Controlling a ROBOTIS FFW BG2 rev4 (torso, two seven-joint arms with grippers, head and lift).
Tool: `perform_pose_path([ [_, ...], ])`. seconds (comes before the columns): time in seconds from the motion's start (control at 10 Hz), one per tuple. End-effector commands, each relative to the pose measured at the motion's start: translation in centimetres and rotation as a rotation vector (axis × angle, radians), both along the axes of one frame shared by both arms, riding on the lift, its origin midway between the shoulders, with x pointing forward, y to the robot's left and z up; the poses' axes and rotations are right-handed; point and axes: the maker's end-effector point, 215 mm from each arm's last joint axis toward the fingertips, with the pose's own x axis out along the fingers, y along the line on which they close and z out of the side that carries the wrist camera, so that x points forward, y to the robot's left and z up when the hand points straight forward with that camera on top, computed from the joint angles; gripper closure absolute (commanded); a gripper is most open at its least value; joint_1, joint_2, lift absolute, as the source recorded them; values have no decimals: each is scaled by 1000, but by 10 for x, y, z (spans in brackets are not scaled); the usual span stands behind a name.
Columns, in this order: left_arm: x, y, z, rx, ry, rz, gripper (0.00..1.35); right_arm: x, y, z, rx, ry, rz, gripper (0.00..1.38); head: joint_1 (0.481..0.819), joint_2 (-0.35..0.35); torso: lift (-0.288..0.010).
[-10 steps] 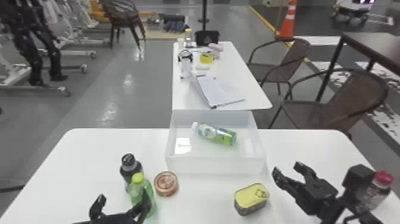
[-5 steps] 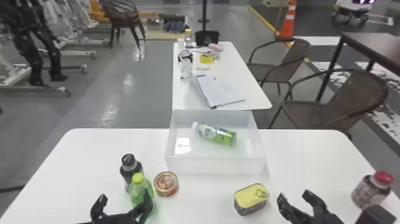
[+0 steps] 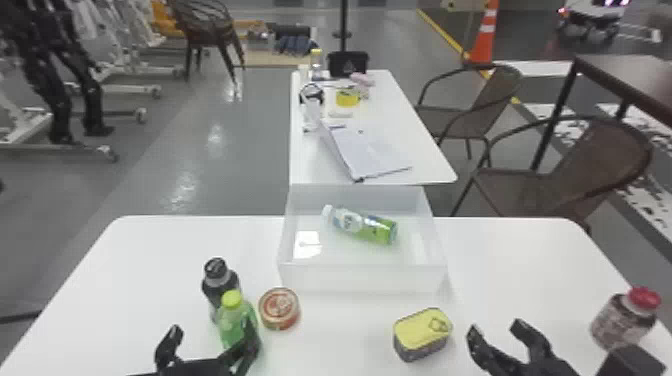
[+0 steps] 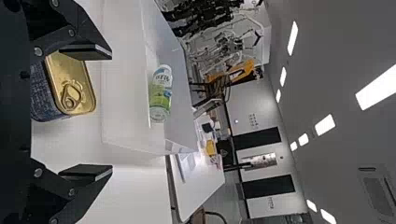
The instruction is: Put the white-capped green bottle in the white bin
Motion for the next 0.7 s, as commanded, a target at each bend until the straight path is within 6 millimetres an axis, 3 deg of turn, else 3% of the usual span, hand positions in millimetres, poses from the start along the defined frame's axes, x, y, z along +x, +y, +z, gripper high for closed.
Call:
perform_pose_path([
  [0.0,-1,0,1,6,-3,-1,125,-1,-2,4,-7,-14,-8,404,549,0,-100],
  [0.3,-8,2,6,88,0,-19,125,-6,-17,13,-86,-25,-90,371,549,0,-100],
  [0.6,-13,0,33,256,-60,-6,125,-12,-30,19,-142,-48,-172,294,549,0,-100],
])
